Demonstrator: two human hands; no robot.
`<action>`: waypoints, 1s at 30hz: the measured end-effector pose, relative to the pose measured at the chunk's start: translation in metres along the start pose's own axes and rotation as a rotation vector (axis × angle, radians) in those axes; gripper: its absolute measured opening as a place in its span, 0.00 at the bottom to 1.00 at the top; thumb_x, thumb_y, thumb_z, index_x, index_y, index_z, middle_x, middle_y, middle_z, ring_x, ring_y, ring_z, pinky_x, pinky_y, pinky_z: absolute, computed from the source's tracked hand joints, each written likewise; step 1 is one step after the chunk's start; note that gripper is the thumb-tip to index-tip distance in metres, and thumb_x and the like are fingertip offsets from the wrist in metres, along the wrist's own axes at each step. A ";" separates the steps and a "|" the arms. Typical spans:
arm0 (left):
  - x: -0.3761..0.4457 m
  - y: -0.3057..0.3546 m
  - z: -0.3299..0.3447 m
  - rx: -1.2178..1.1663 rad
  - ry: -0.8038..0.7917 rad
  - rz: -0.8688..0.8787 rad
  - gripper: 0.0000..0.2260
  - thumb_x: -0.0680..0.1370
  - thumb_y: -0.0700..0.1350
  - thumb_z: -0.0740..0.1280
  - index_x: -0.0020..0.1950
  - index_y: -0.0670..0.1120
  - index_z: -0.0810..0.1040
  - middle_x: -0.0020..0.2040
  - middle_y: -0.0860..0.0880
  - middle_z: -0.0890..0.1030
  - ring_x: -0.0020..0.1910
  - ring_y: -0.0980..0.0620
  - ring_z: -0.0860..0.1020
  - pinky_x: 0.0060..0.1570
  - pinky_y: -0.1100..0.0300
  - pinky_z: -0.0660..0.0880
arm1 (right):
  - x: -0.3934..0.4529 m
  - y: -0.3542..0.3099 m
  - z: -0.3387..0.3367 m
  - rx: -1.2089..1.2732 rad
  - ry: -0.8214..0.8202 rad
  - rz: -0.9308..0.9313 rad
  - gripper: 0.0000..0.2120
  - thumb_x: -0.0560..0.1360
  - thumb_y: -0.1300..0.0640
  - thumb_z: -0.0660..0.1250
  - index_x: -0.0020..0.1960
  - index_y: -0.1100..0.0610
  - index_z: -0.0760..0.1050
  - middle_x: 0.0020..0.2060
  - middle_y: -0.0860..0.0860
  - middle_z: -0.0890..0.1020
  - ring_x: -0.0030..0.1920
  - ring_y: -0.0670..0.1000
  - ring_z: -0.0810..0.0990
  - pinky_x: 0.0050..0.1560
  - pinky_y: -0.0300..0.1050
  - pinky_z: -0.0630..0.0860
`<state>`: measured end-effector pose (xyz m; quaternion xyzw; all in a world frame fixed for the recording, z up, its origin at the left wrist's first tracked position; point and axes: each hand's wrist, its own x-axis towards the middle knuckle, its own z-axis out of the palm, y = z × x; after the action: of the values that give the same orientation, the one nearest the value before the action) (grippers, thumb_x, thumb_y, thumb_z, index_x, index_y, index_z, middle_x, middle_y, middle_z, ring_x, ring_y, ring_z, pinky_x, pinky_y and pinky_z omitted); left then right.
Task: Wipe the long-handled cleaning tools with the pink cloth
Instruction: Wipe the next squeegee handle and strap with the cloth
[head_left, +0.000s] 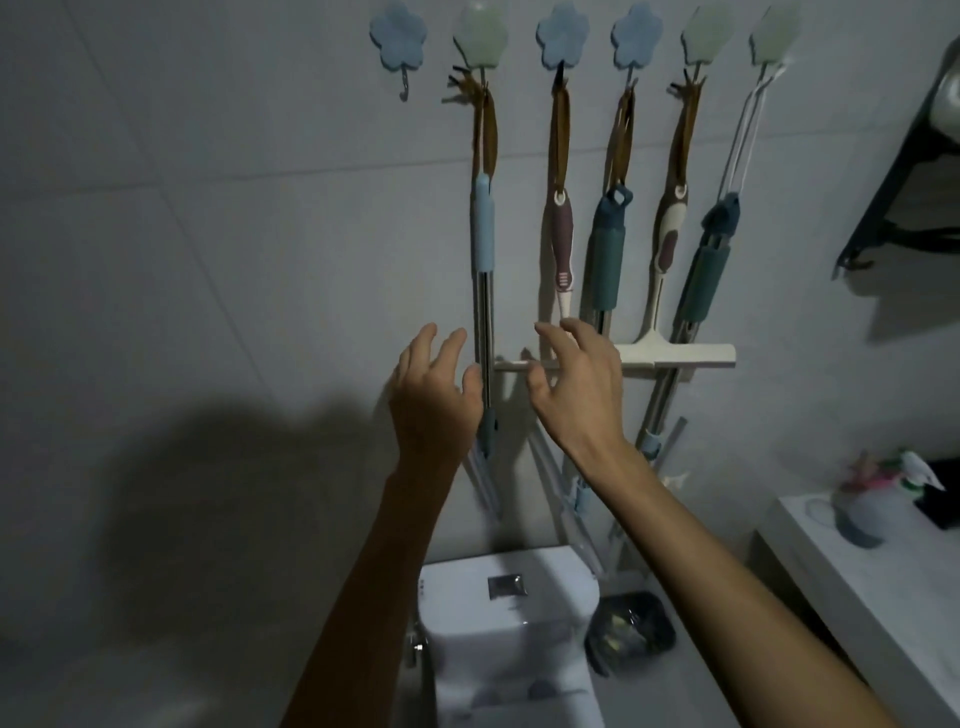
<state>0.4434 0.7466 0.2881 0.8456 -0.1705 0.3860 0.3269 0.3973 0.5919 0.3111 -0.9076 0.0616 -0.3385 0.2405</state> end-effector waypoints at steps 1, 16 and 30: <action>-0.009 0.000 -0.001 -0.017 -0.030 -0.018 0.14 0.75 0.40 0.72 0.60 0.41 0.82 0.62 0.38 0.80 0.57 0.39 0.81 0.52 0.46 0.81 | -0.010 0.003 0.001 -0.016 -0.008 0.023 0.20 0.73 0.58 0.70 0.66 0.56 0.78 0.63 0.58 0.78 0.65 0.59 0.75 0.68 0.57 0.69; -0.173 0.048 -0.015 -0.239 -0.374 -0.079 0.11 0.74 0.39 0.74 0.56 0.42 0.84 0.59 0.43 0.82 0.58 0.44 0.81 0.54 0.64 0.71 | -0.209 0.053 -0.052 -0.190 -0.134 0.328 0.20 0.71 0.57 0.71 0.62 0.54 0.79 0.62 0.57 0.78 0.61 0.60 0.76 0.63 0.56 0.71; -0.329 0.241 0.007 -0.245 -0.635 -0.059 0.11 0.75 0.41 0.74 0.56 0.41 0.82 0.56 0.43 0.83 0.56 0.45 0.82 0.54 0.60 0.71 | -0.364 0.180 -0.214 -0.166 -0.173 0.494 0.19 0.75 0.48 0.68 0.64 0.51 0.77 0.64 0.54 0.78 0.66 0.56 0.74 0.69 0.54 0.68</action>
<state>0.1051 0.5782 0.1346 0.8825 -0.2844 0.0703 0.3678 -0.0088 0.4500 0.1524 -0.9073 0.2877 -0.1847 0.2449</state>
